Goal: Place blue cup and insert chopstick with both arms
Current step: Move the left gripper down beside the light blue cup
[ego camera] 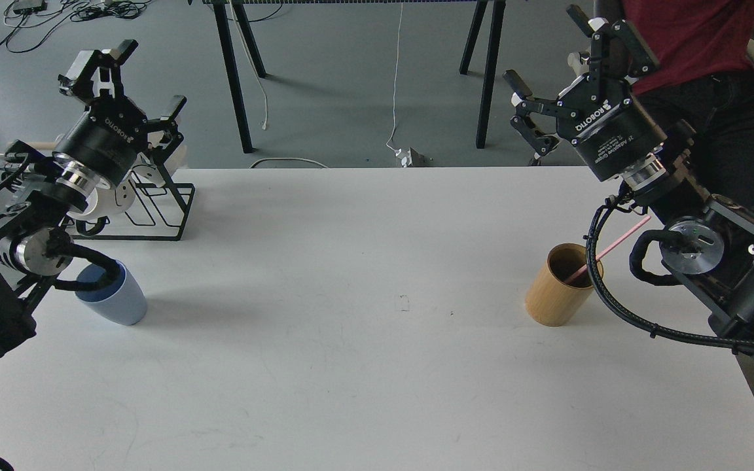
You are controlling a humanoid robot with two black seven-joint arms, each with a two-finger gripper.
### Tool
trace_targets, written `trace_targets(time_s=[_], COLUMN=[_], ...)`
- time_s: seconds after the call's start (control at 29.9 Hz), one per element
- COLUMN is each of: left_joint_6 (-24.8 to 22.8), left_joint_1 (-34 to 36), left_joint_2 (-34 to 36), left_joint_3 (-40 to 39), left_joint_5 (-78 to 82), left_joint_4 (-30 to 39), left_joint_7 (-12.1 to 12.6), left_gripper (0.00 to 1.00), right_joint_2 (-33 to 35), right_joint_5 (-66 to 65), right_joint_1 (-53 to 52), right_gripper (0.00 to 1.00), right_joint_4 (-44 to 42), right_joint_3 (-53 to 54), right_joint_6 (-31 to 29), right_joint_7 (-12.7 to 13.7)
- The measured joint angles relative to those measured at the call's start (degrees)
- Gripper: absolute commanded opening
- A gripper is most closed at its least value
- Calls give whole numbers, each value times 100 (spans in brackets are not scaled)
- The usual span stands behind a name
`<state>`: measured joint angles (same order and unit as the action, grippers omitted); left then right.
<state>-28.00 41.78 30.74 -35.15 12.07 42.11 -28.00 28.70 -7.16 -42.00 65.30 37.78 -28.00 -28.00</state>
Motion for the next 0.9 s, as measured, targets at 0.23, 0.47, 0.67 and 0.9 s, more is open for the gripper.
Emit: trace_targets(time_s=[0.23, 0.47, 0.67, 0.9], left_joint_6=[0, 0, 0, 0], left_joint_1=[61, 101, 104, 111], left_joint_2=[1, 32, 136, 906], left_joint_3=[-9, -246, -312, -252], left_joint_5=[-39, -430, -674, -554], left_joint_4=[64, -75, -314, -338], left_joint_7=[0, 0, 0, 0], left_gripper=[99, 99, 99, 99], right_joint_2=[-30, -29, -43, -63], right_joint_5=[1, -1, -4, -6], right_joint_1=[34, 51, 52, 52], right_gripper=[95, 95, 95, 95], right_joint_4=[-8, -18, -9, -8], right_joint_3=[0, 33, 61, 64], right_joint_6=[0, 0, 0, 1], right_joint_7=[0, 0, 0, 0])
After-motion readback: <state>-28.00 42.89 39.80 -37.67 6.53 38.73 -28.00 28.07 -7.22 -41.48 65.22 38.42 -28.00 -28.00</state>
